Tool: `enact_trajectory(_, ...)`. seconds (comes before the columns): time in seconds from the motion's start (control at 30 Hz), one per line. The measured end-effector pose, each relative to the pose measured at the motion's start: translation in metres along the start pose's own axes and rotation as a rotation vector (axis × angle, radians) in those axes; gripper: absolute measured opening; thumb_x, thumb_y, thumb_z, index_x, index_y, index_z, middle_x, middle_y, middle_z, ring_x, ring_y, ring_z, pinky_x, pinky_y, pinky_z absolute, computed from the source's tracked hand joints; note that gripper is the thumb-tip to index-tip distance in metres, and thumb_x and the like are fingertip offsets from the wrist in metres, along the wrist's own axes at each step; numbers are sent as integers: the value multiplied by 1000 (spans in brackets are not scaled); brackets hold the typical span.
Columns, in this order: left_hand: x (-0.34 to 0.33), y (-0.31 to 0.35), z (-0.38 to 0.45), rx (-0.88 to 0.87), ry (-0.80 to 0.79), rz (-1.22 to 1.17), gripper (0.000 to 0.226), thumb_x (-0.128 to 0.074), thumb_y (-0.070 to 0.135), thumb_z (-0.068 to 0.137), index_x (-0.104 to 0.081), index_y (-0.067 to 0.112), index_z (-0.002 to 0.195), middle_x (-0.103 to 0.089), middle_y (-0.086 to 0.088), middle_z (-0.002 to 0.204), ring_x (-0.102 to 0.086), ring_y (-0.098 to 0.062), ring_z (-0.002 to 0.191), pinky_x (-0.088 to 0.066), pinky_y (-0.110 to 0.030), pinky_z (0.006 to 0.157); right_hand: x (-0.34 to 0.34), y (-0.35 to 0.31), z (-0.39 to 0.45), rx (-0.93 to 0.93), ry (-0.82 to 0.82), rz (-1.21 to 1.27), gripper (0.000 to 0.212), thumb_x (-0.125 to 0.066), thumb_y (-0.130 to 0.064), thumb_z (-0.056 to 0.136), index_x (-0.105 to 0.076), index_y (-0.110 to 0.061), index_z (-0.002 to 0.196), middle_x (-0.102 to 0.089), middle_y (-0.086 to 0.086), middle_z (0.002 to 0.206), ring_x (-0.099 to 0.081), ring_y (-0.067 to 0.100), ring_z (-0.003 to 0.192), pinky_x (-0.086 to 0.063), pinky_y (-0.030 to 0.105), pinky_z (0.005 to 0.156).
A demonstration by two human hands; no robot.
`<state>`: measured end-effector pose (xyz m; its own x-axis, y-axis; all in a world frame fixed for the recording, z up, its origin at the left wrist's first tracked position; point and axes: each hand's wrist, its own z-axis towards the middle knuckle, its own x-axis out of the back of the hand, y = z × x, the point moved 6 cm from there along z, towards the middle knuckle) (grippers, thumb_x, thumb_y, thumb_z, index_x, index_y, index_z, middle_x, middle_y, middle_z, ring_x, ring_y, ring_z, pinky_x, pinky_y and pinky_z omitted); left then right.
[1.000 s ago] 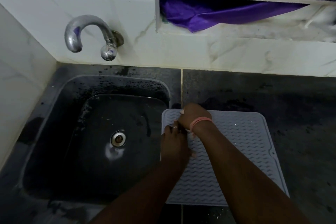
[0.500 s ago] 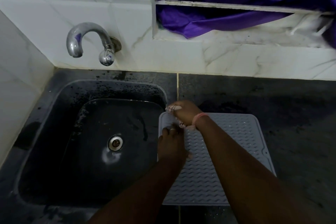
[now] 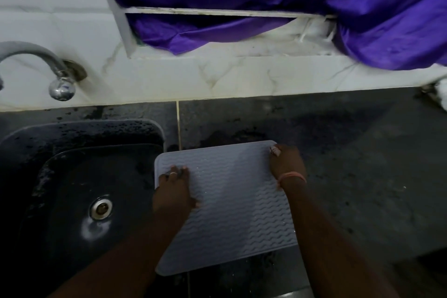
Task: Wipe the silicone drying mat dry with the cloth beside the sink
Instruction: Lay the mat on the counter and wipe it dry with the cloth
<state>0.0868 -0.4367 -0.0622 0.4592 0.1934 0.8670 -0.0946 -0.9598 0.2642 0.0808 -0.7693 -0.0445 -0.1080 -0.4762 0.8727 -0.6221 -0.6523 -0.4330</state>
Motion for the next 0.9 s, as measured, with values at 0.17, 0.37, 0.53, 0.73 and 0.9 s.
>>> enact_trajectory(0.17,1,1,-1,12,-6,10,111,-79,49,77,-10,25,161,-5,-8,168,-8,-34,152,-32,-47,116,2,-18,-9,-20,-55,-202,38,-44,-34,95,-60,-22,127,-52,18,132,-52,40,119,-48,50,97)
enact_trajectory(0.37,3,3,-2,24,12,21,111,-80,48,77,-10,26,161,-7,-8,168,-10,-33,152,-35,-46,114,-3,-34,-4,14,-122,-271,41,-51,-31,91,-58,-18,129,-48,16,134,-50,38,121,-47,49,97)
enact_trajectory(0.53,3,2,-2,31,1,3,112,-81,48,76,-11,26,161,-6,-7,168,-10,-33,152,-35,-46,114,-16,-63,-10,89,-201,-356,47,-54,-34,91,-55,-15,134,-45,15,142,-47,36,128,-46,45,99)
enact_trajectory(0.73,4,1,-3,23,12,29,108,-78,47,79,-10,26,160,-6,-7,168,-13,-34,150,-42,-49,109,-57,-109,-33,194,-287,-309,43,-58,-29,87,-58,-15,128,-50,13,133,-50,32,120,-47,39,98)
enact_trajectory(0.9,2,-2,-3,35,11,11,109,-79,46,79,-8,26,160,-3,-6,168,-9,-33,152,-36,-50,113,-87,-148,-59,286,-281,-295,39,-58,-29,87,-60,-17,123,-50,10,129,-50,31,118,-47,40,95)
